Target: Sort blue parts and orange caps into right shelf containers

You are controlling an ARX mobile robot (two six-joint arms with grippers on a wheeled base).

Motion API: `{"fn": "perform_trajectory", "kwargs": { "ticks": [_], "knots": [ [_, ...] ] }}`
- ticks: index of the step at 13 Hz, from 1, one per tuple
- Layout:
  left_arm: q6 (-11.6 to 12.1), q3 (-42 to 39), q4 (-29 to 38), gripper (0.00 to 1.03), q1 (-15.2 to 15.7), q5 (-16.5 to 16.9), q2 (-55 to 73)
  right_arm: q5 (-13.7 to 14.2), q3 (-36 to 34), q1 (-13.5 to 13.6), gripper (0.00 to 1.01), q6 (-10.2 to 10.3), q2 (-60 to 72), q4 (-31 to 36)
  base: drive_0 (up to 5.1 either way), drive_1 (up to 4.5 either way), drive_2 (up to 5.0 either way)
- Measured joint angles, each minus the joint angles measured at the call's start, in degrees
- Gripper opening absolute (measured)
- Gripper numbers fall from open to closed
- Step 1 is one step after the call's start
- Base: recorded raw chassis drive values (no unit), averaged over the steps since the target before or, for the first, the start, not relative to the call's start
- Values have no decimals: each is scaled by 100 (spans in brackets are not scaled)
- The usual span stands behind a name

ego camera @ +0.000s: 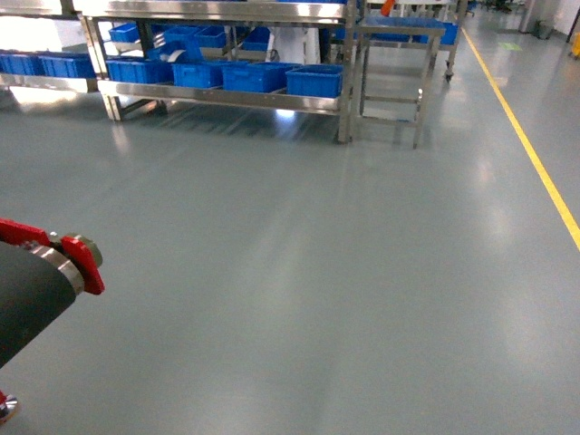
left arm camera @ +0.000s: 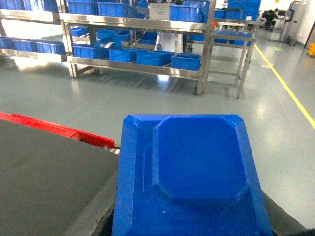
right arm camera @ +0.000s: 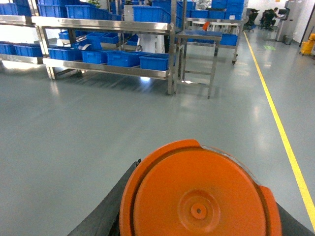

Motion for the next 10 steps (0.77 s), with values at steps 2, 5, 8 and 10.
{"fn": "perform_trajectory", "kwargs": {
  "ticks": [2,5,8,10],
  "knots": [
    [0,0,0,44,0,0,0,0,0,0,45,0,0,0,-158,-158,-158],
    [0,0,0,44,0,0,0,0,0,0,45,0,0,0,-157,-157,-157],
    [0,0,0,44,0,0,0,0,0,0,45,0,0,0,-155,-155,-155],
    [0,0,2,44,0,0,0,0,0,0,45,0,0,-2,-155,-155,-155]
  ]
}}
